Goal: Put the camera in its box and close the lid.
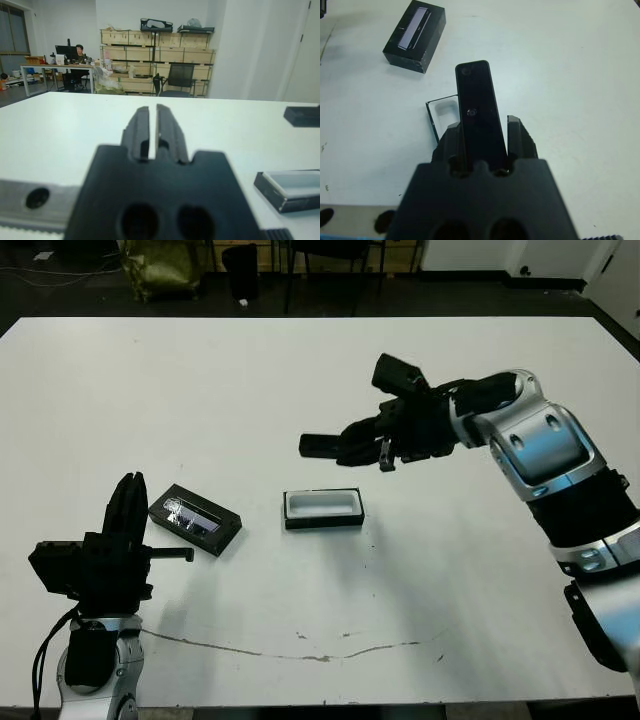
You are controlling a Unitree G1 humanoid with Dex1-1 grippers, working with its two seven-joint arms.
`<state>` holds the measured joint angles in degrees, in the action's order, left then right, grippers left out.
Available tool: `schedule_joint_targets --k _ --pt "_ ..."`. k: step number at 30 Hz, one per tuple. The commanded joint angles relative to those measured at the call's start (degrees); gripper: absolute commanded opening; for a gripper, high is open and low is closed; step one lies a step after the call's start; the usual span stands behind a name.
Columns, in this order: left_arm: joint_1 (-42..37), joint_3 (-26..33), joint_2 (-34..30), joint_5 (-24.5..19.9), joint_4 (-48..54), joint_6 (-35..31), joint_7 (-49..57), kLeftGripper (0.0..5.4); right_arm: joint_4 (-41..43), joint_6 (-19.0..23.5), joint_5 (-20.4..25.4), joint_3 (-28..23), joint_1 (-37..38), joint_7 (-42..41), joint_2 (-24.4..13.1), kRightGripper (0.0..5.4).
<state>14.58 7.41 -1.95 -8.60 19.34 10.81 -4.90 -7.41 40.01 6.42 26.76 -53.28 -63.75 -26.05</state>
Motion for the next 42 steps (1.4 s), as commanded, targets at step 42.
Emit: schedule_joint_targets --k 42 --pt "0.2 -0.8 0.0 0.9 -1.0 0.4 0.2 0.00 -6.5 -1.6 -7.1 6.8 -0.2 -6.1 4.3 0.63"
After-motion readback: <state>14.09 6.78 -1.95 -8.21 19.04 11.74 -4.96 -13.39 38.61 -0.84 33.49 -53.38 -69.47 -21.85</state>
